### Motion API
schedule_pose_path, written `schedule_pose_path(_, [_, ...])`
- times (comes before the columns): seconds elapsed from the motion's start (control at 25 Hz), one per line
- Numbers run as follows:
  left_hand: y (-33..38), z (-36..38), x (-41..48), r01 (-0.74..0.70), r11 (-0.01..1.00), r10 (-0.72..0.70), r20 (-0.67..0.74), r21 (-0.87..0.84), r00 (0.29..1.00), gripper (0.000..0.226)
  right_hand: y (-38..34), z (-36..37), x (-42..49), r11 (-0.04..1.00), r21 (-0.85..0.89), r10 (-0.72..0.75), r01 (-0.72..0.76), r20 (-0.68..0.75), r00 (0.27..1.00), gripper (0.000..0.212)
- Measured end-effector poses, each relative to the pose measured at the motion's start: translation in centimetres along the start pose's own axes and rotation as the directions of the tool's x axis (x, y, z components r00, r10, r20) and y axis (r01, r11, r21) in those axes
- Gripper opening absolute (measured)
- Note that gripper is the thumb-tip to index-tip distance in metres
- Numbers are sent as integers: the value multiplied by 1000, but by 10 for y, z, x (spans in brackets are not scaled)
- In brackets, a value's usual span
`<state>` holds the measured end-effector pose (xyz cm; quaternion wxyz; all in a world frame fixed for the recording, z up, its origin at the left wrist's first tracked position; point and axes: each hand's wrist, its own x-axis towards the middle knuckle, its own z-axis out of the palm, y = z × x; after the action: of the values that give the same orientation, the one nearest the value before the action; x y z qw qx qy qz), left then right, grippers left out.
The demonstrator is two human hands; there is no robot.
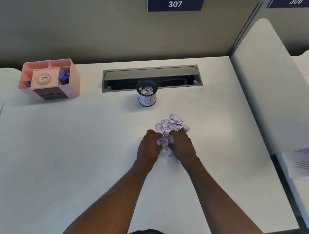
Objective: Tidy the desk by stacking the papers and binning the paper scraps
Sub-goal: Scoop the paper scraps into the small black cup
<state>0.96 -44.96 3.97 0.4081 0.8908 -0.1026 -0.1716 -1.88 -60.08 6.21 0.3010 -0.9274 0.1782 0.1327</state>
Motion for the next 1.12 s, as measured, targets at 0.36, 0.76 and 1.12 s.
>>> schedule_pose_path(0.36, [13,-2,-8,37,996,-52,-203,-75,978,17,9,-10,11,996,-5,-84,84,-136,987,11])
schedule_pose_path(0.76, [35,-75,55,-283,958,280,-355,45,892,8,-4,-51,20,945,281,-79,167,-300,951,15])
schedule_pose_path(1.12, [66,-121,189,54,968,-4,-198,247,980,13,3,-44,19,939,322,-14,122,-317,948,8])
